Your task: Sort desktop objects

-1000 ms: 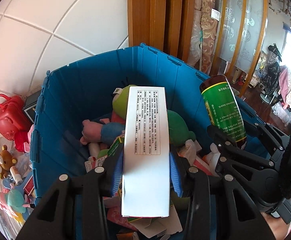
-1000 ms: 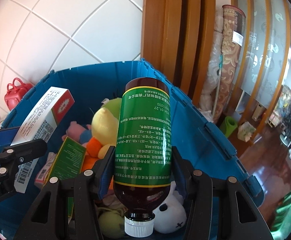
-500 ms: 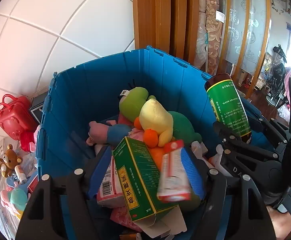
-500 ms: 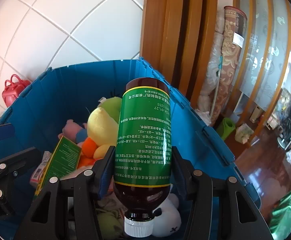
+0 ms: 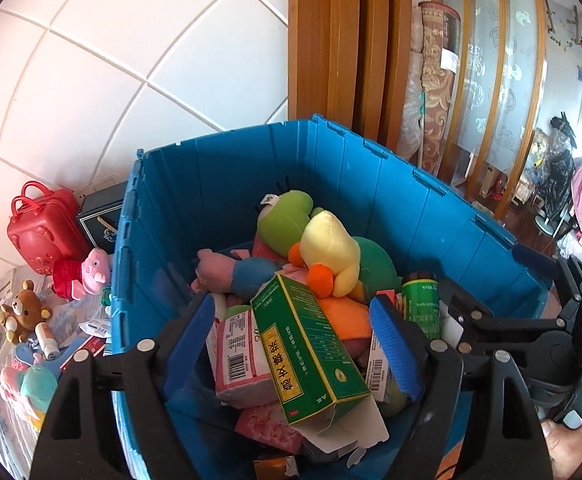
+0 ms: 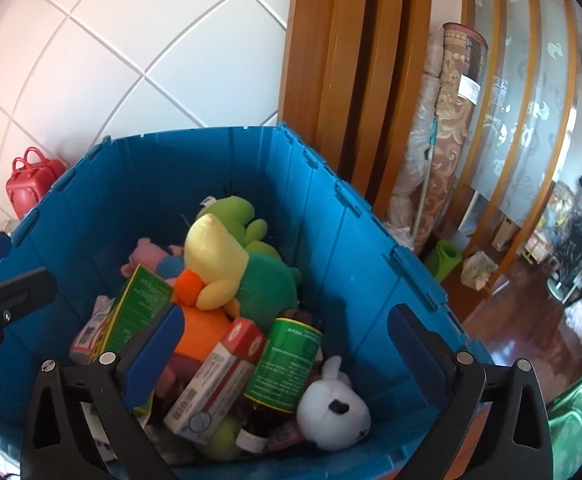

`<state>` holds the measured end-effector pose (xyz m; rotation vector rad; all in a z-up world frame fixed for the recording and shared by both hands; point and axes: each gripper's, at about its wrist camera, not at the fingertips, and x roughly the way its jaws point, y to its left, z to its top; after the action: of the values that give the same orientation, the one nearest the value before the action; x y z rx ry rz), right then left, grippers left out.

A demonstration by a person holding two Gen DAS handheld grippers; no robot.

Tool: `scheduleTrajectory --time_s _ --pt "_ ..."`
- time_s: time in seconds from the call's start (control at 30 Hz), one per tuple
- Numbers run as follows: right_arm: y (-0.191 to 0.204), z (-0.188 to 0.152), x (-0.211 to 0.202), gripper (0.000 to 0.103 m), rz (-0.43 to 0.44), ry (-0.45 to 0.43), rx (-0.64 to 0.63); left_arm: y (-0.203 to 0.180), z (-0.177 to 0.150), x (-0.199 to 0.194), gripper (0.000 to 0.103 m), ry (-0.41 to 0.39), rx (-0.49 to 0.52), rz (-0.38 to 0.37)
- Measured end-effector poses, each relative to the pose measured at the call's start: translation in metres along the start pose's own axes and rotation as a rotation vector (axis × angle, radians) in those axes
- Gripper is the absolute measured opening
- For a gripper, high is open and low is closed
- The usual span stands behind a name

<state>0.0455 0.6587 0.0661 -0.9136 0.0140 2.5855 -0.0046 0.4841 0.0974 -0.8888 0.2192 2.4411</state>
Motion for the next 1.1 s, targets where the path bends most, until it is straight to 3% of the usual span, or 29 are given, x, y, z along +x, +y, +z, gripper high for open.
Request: scheduleTrajectory --time_s 0.23,0.3,0.33,0.4,0.5,1.1 --pt "0.008 -0.012 -0.031 0.103 0.026 -0.007 0.012 0.016 -0.016 -0.036 0.082 -0.152 -0.070 0.008" --pt "0.009 -0.014 -0.038 0.103 0.033 -0.013 0.021 0.015 -0.018 -0.041 0.103 -0.197 -0.061 0.004" --pt "0.010 -0.015 -0.041 0.103 0.036 -0.015 0.028 0.013 -0.018 -0.041 0.103 -0.211 -0.049 0.018" --pt "0.011 -0.015 -0.044 0.103 0.036 -0.017 0.034 0.010 -0.018 -0.039 0.103 -0.191 -0.035 0.042" --pt "0.014 -0.018 -0.046 0.103 0.023 -0.012 0.033 0.011 -0.018 -0.036 0.103 -0.159 -0.033 0.009" --pt "0.023 -0.022 -0.048 0.103 0.029 -0.025 0.064 0.021 -0.034 -0.037 0.103 -0.113 -0.023 0.031"
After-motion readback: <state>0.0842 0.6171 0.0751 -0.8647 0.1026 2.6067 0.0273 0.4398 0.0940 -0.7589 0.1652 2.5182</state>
